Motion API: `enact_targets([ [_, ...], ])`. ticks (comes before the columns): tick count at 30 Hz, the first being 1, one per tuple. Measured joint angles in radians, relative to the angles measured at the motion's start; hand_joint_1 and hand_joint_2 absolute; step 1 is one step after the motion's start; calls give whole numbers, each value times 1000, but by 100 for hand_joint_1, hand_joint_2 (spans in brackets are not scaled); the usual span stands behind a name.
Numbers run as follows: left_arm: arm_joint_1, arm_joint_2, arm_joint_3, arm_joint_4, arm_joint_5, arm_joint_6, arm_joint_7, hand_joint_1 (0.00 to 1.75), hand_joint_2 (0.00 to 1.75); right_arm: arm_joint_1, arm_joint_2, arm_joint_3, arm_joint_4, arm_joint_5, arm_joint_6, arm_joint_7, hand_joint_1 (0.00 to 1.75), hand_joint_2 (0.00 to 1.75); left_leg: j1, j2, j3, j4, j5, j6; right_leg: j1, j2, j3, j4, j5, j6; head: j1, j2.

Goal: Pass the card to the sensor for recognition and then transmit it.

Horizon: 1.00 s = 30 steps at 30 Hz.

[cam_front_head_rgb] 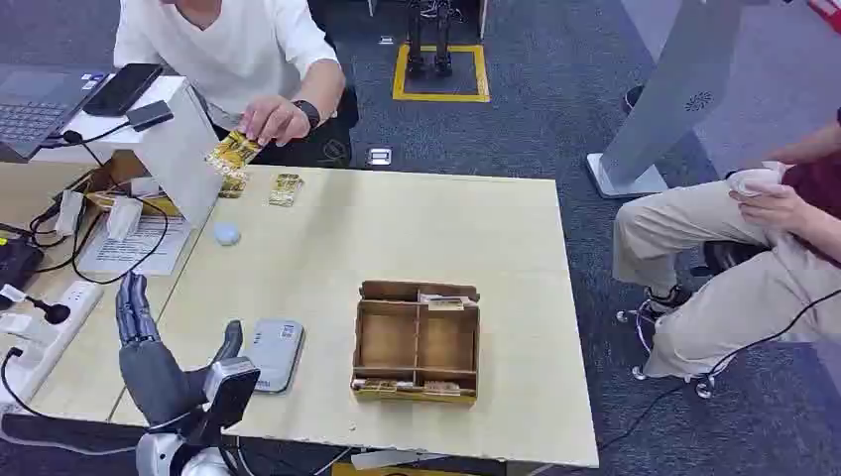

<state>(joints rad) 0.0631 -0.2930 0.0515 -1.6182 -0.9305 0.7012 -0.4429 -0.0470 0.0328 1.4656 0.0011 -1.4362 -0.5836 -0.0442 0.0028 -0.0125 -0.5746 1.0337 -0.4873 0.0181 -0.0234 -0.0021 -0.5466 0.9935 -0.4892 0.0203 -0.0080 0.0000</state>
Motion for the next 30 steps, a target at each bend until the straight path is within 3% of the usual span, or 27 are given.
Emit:
enact_targets([
  [10, -155, 4, 85, 50, -256, 0, 45, 0, 175, -15, -19, 59, 6, 30, 43, 18, 0, 175, 0, 0, 0, 0, 1, -1, 0, 0, 0, 0, 1, -1, 0, 0],
  [20, -312, -16, 153, 88, -372, 0, 77, 0, 175, -24, -30, 86, 7, 72, 24, 28, 0, 175, 0, -1, 0, 0, 1, 0, 0, -1, 0, 0, 1, 0, 0, 0],
  [21, -322, -17, 153, 91, -376, 0, 78, 175, 175, -25, -31, 87, 7, 74, 24, 28, 0, 175, 0, -1, 0, 0, 1, 0, 0, 0, 0, 0, 1, 0, 0, 0],
  [30, -352, -27, 153, 108, -360, 0, 70, 175, 175, -28, -34, 90, 7, 83, 26, 28, 0, 175, 0, 0, 0, 0, 1, 0, 0, 1, 0, 0, 1, 0, 0, 0],
])
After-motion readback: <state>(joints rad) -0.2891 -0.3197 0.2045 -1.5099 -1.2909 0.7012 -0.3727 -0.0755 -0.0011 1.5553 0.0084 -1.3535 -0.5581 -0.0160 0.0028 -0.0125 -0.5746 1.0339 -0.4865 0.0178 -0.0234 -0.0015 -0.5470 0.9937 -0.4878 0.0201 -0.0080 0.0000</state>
